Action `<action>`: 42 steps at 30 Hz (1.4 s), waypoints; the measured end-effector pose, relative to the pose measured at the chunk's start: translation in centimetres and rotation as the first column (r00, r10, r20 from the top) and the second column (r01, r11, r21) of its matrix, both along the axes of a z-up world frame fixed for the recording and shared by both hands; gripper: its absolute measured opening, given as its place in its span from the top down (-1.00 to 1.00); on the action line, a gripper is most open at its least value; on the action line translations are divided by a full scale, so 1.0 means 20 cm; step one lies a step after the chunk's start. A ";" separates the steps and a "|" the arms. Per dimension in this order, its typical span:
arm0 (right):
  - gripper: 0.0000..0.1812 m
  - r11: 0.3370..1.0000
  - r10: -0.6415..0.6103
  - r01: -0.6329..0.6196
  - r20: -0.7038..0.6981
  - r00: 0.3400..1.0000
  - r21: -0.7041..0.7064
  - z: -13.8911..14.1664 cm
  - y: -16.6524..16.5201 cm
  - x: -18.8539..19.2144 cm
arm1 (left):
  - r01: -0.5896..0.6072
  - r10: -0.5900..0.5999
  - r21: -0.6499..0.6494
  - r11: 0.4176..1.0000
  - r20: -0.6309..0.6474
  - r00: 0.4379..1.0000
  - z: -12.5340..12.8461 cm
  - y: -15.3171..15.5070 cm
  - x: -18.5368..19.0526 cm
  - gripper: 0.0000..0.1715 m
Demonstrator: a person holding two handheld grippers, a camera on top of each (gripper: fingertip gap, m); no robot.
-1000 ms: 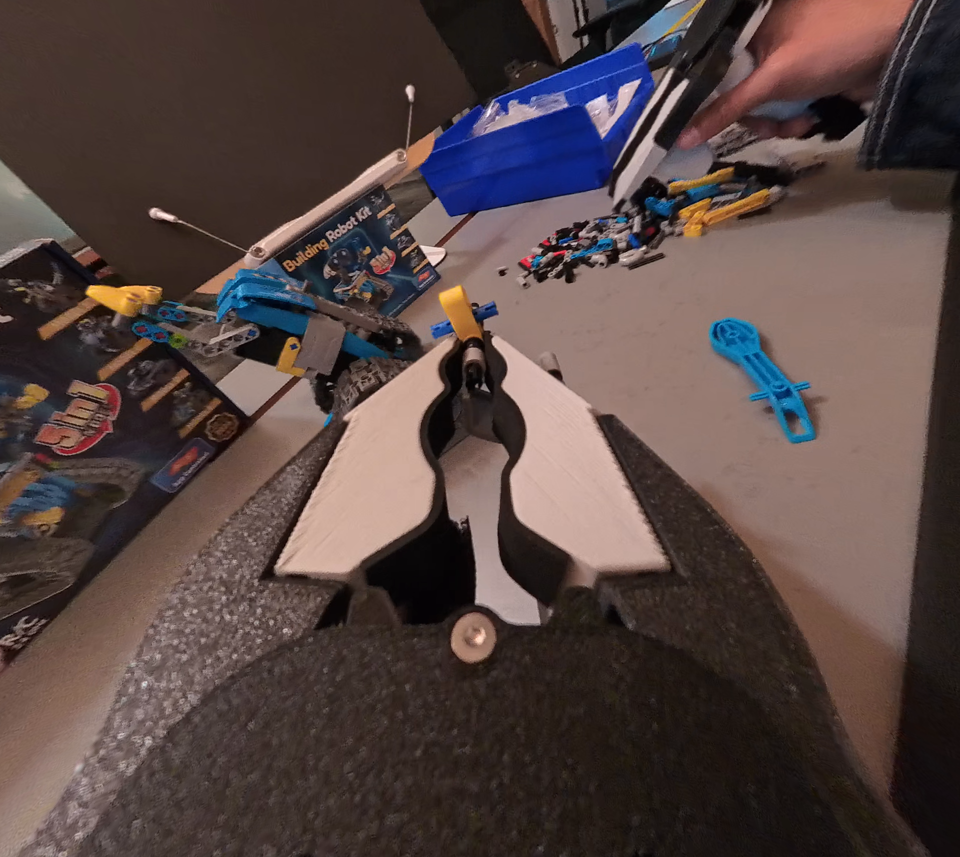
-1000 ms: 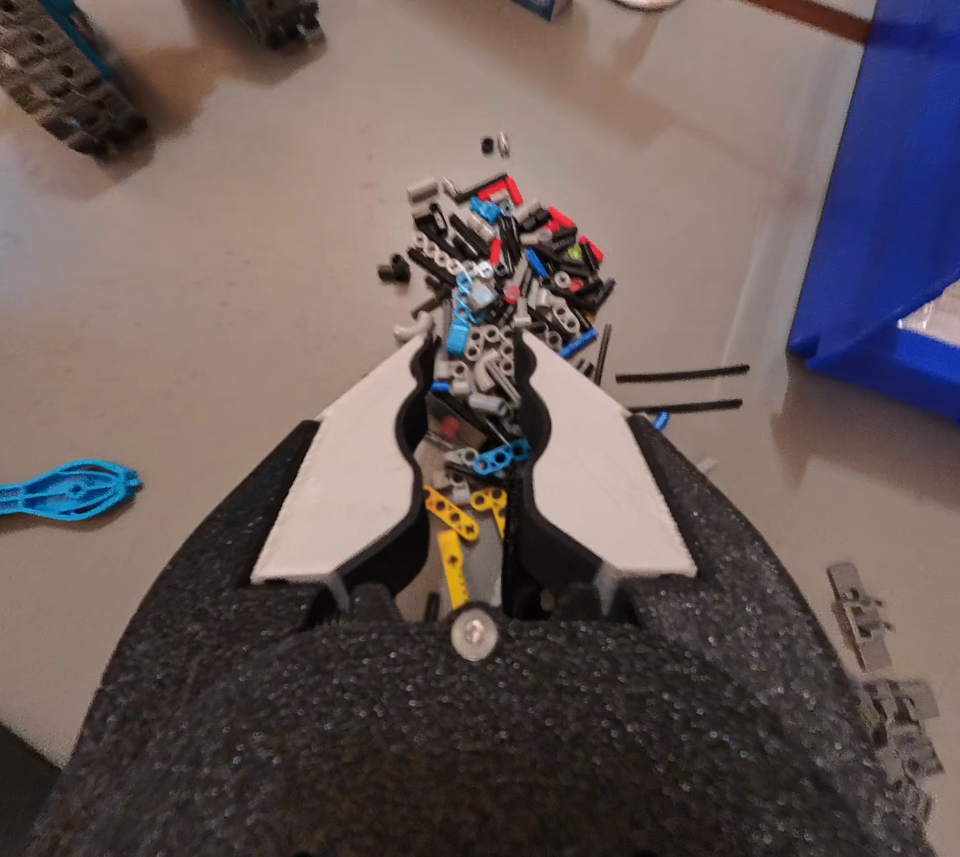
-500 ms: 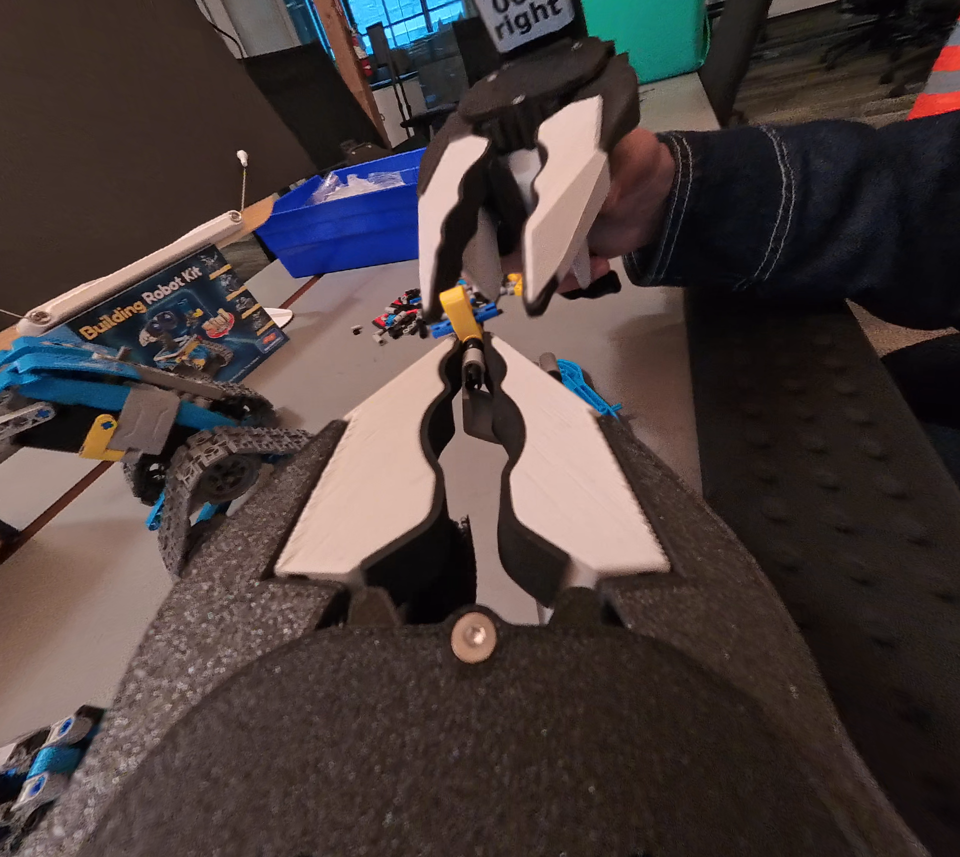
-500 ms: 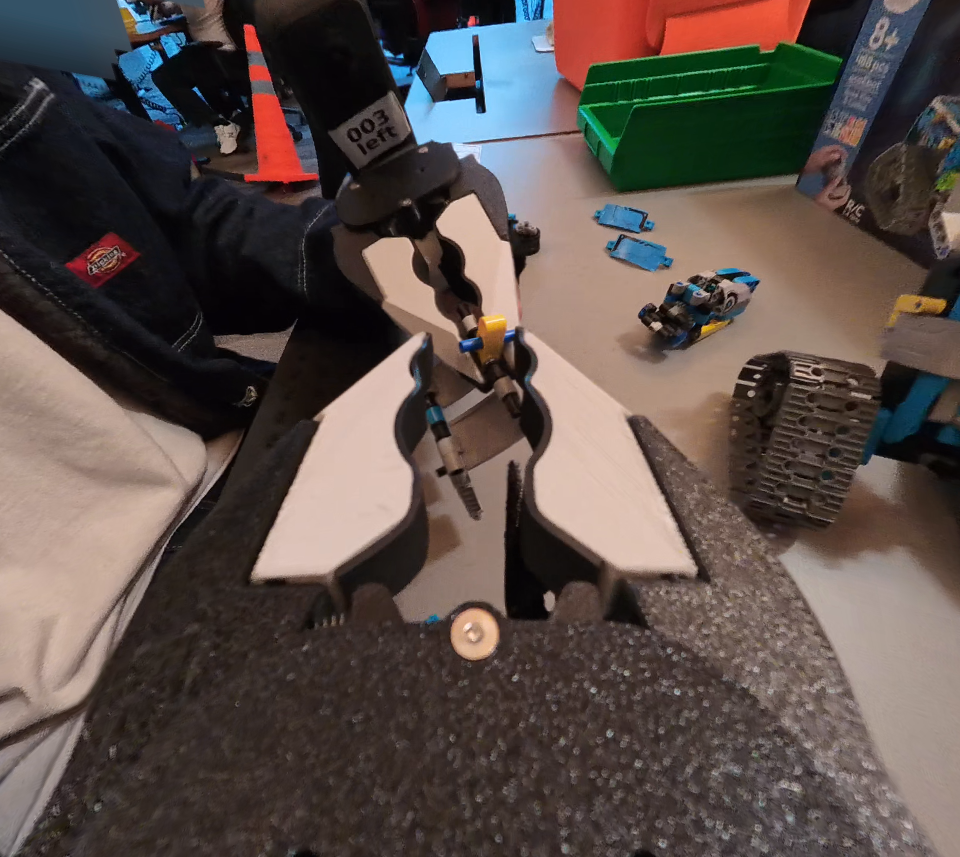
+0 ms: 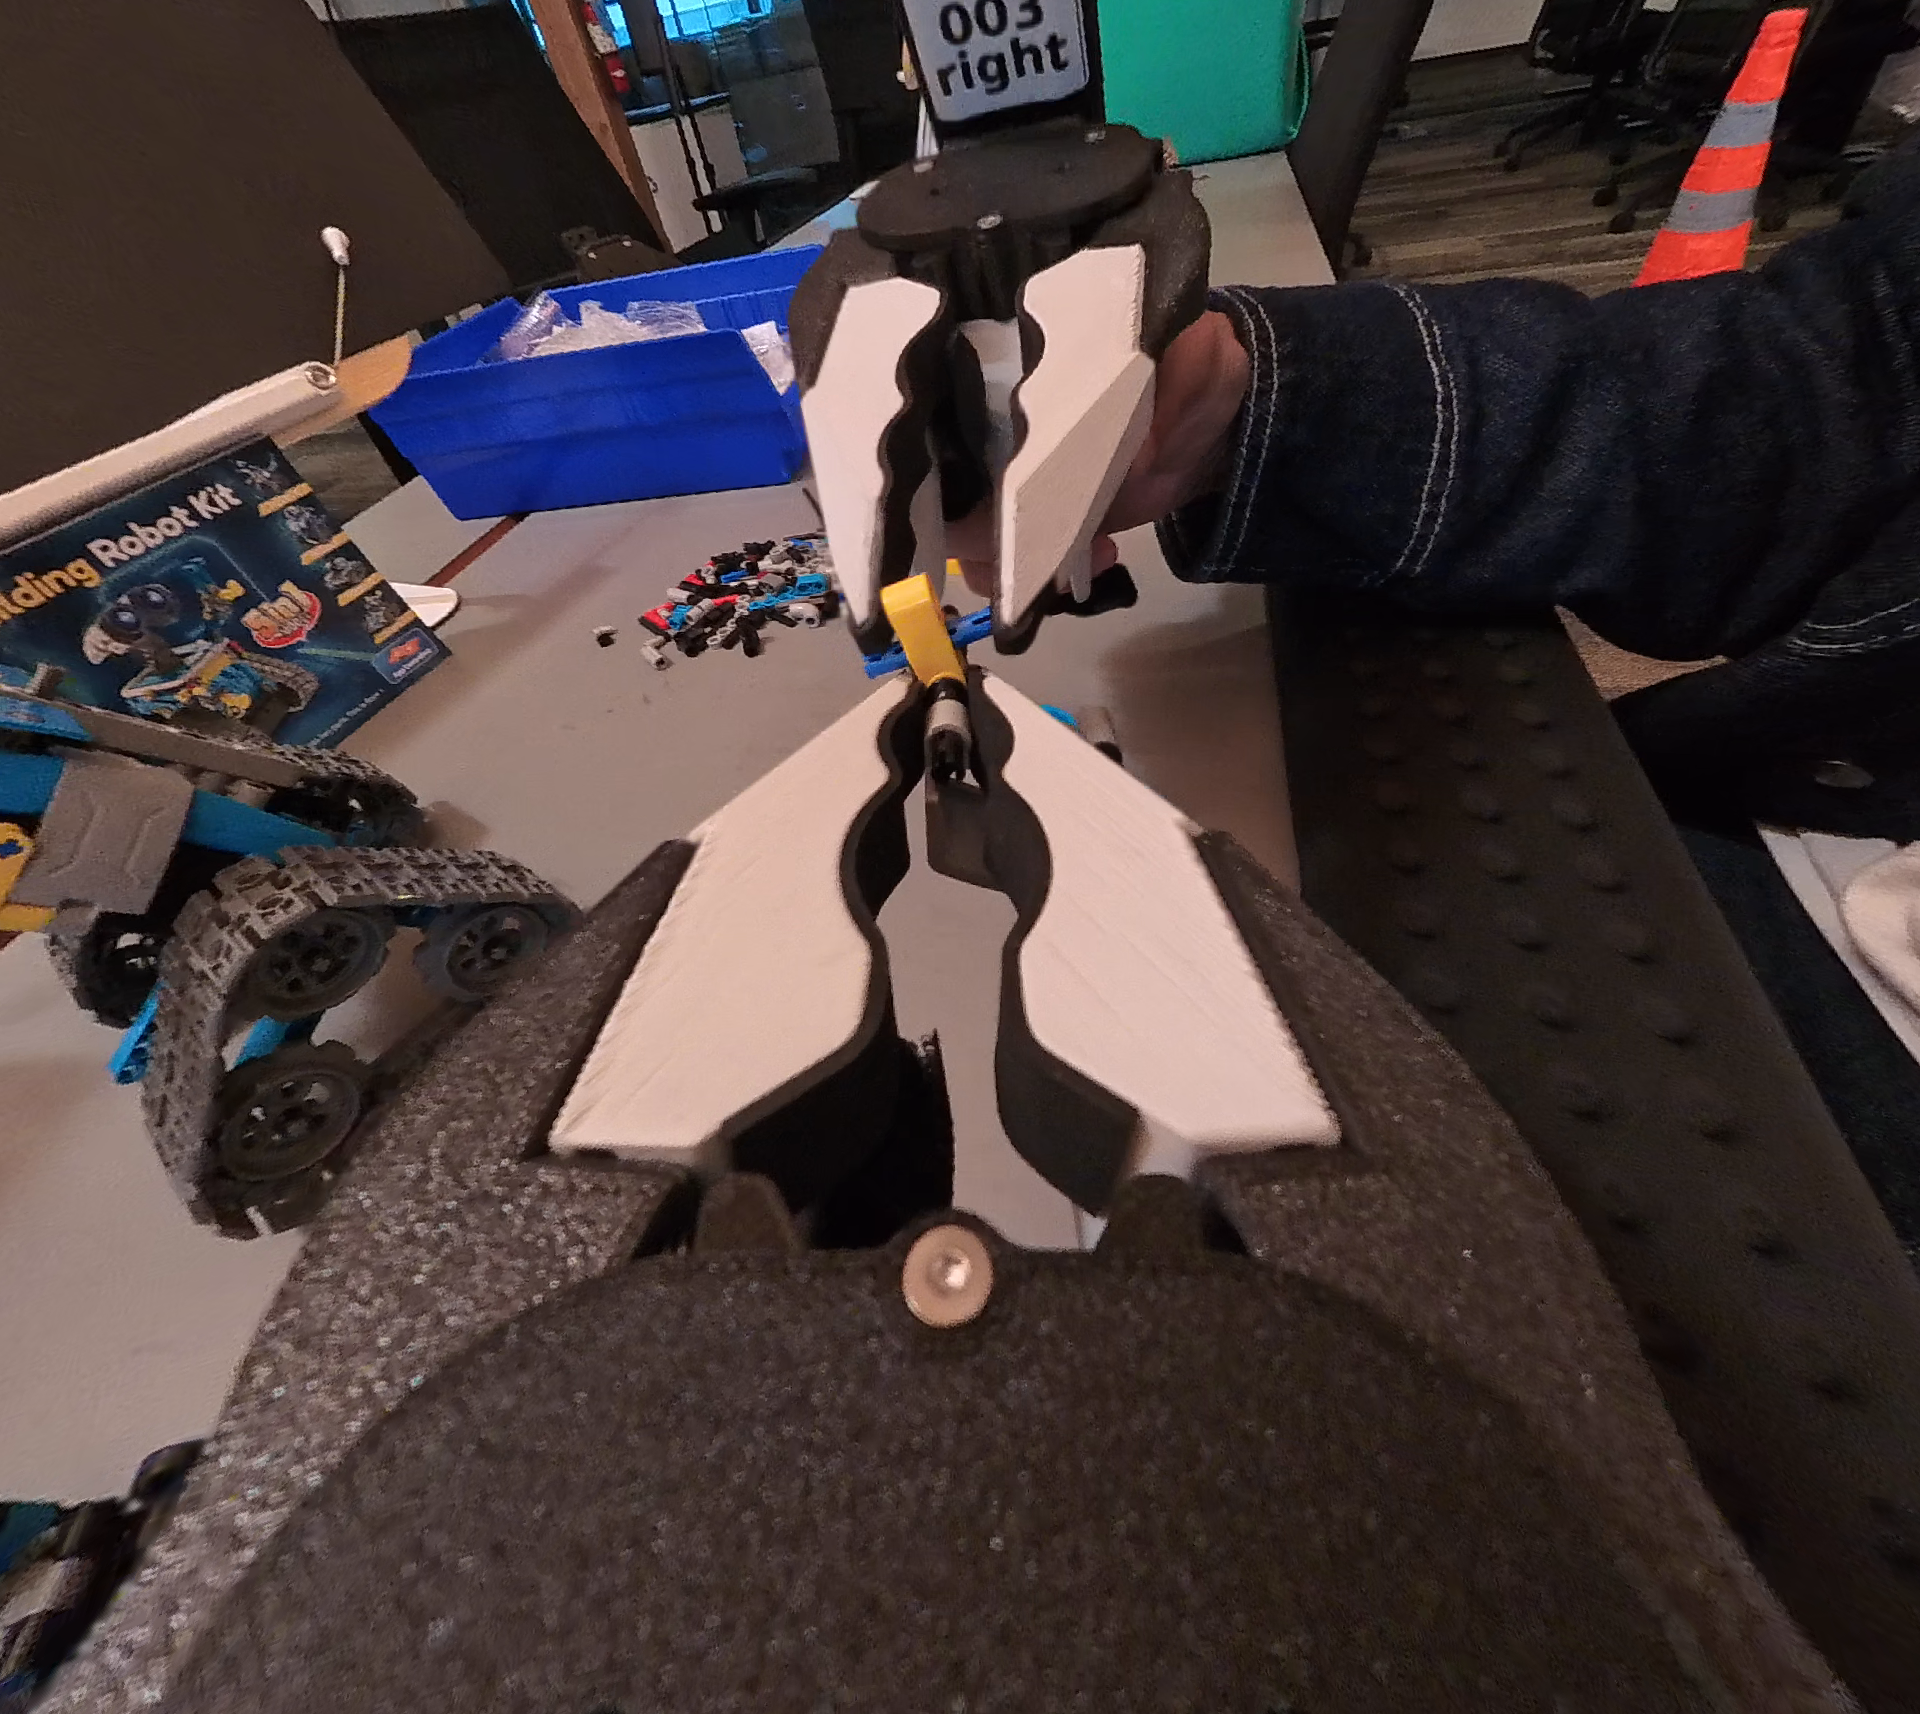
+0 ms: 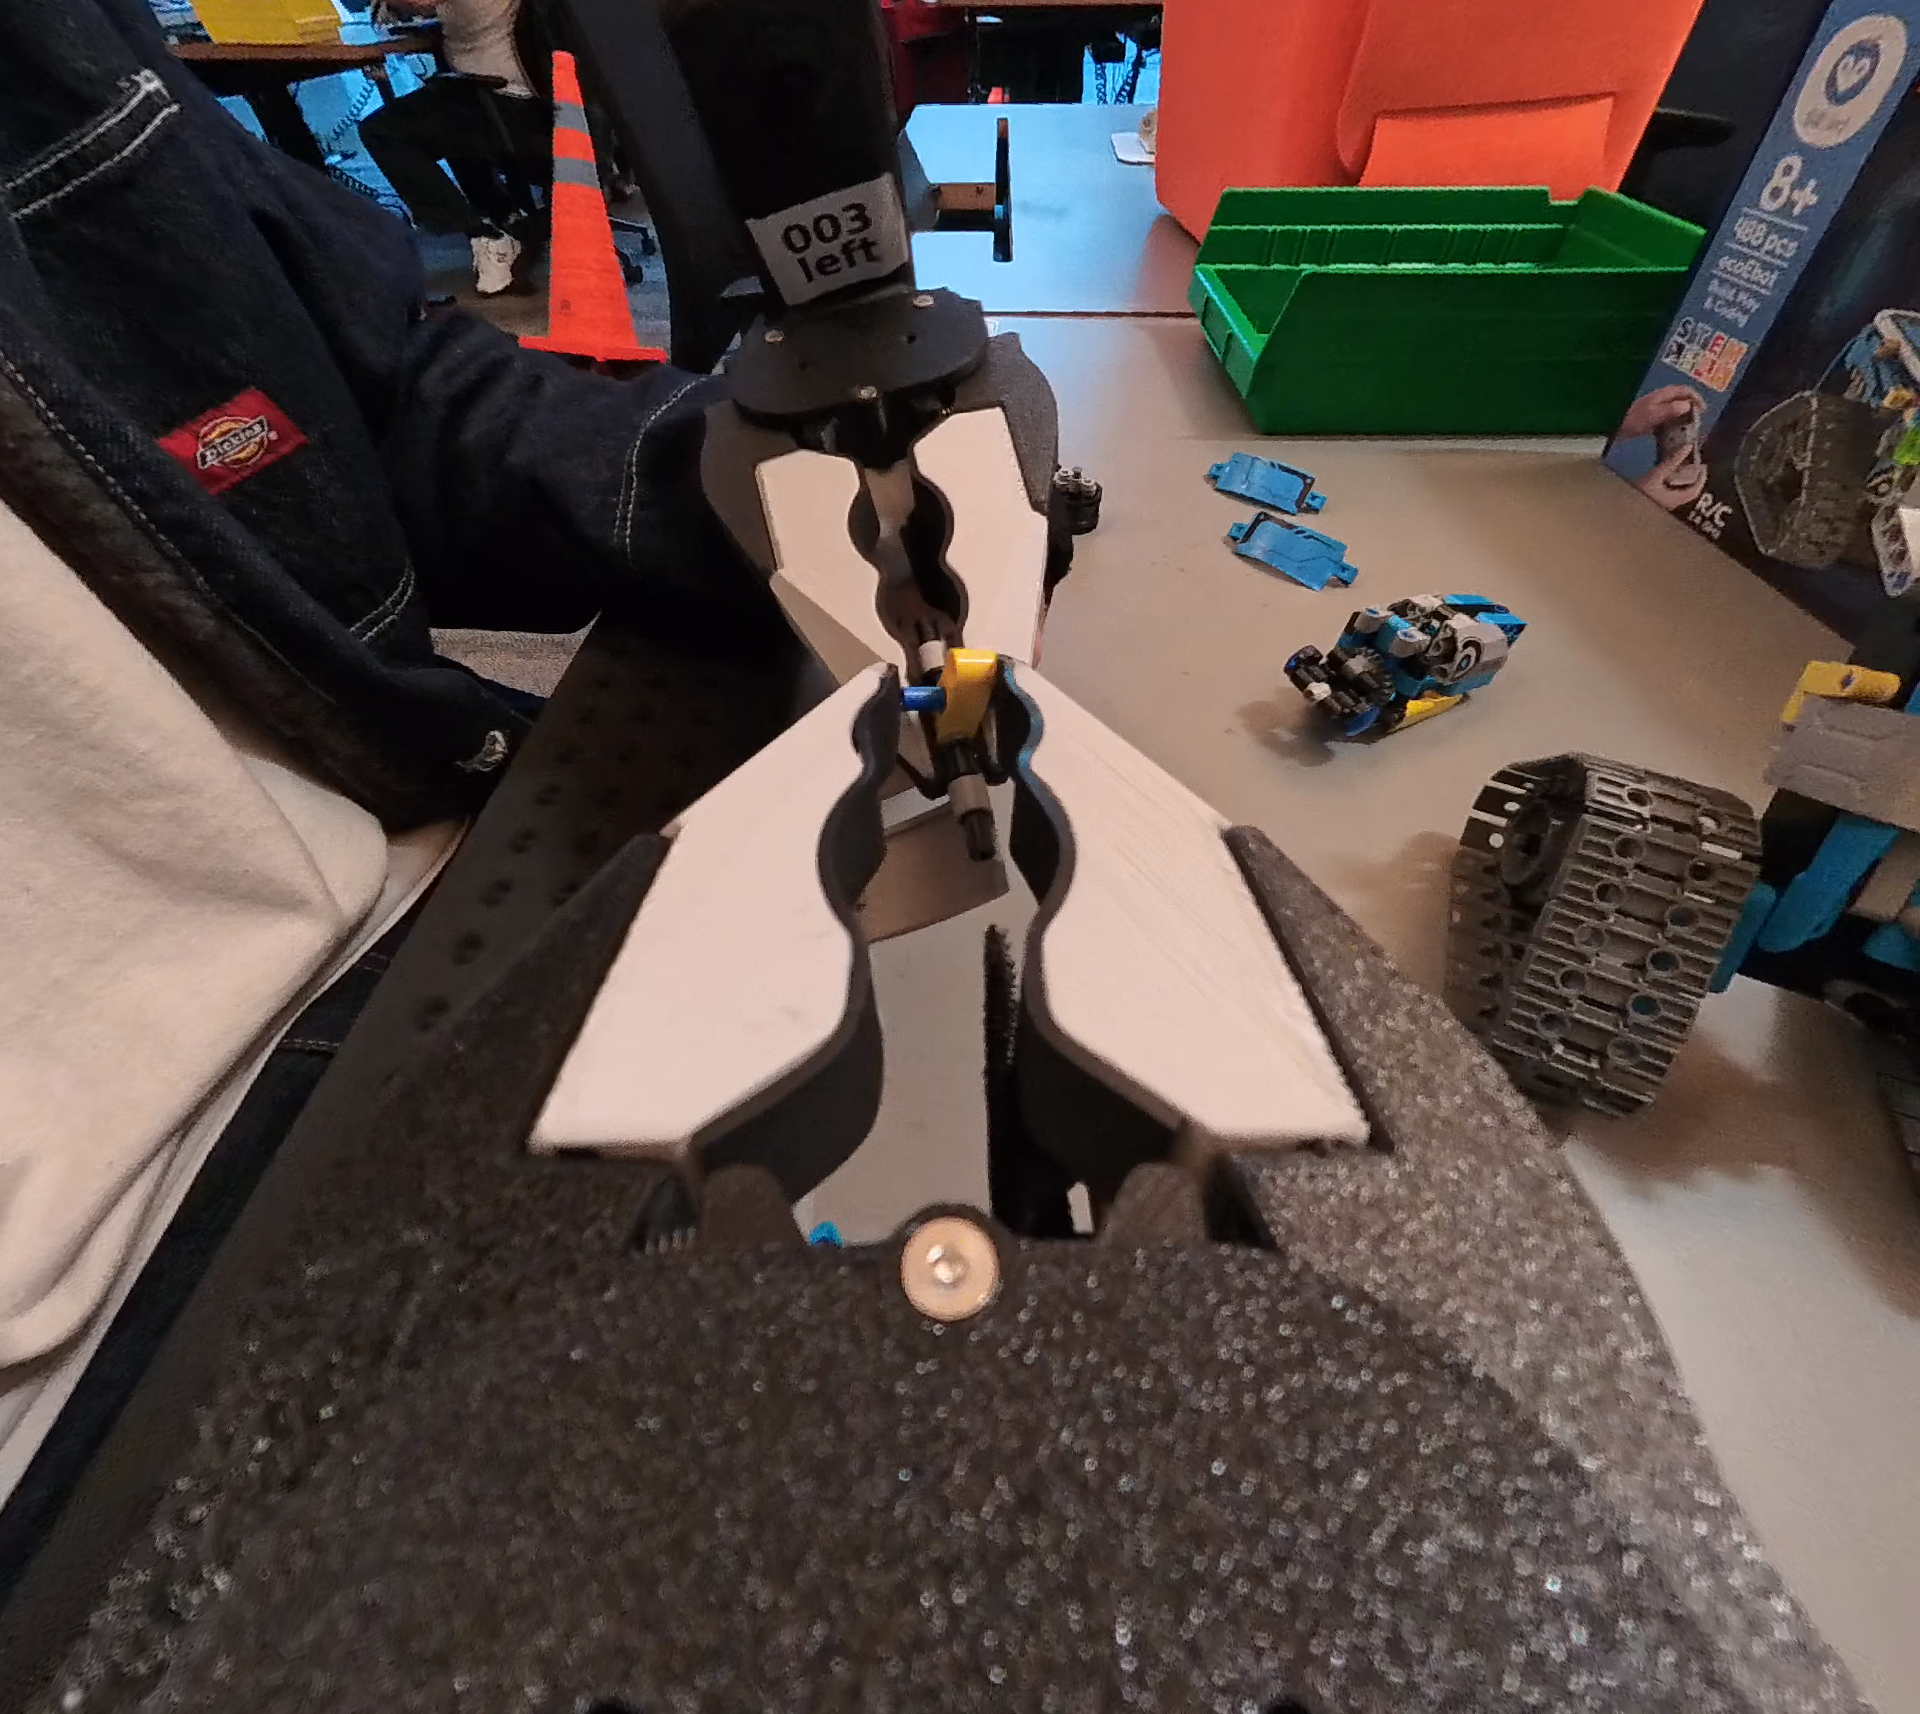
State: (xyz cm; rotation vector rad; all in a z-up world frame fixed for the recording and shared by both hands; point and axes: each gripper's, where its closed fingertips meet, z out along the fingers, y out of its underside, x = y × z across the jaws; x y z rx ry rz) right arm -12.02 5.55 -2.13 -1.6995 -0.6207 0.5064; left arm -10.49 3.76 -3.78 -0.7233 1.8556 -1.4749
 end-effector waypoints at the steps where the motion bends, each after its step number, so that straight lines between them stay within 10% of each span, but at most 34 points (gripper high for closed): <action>1: 0.83 1.000 0.006 -0.007 0.019 1.000 0.028 0.00 0.00 0.00 | 0.001 -0.001 -0.006 1.000 -0.004 1.000 0.00 0.00 0.00 0.94; 13: 0.92 1.000 -0.009 0.006 -0.105 0.994 -0.027 -0.01 0.03 0.04 | -0.149 0.130 0.196 0.969 0.111 0.985 -0.03 0.04 0.05 0.94; 17: 0.76 0.993 -0.105 0.085 -0.303 0.947 -0.079 0.10 0.07 0.13 | -0.418 0.289 0.466 0.780 0.323 0.901 -0.07 0.19 0.12 0.95; 23: 0.79 0.950 -0.292 0.257 -0.208 0.934 -0.178 -0.01 0.20 0.17 | -0.571 0.320 0.629 0.527 0.476 0.819 -0.09 0.30 0.15 0.94; 42: 0.96 0.940 -0.286 0.211 -0.282 0.916 -0.268 -0.11 0.24 0.14 | -0.628 0.200 0.738 0.248 0.595 0.779 -0.11 0.31 0.15 0.96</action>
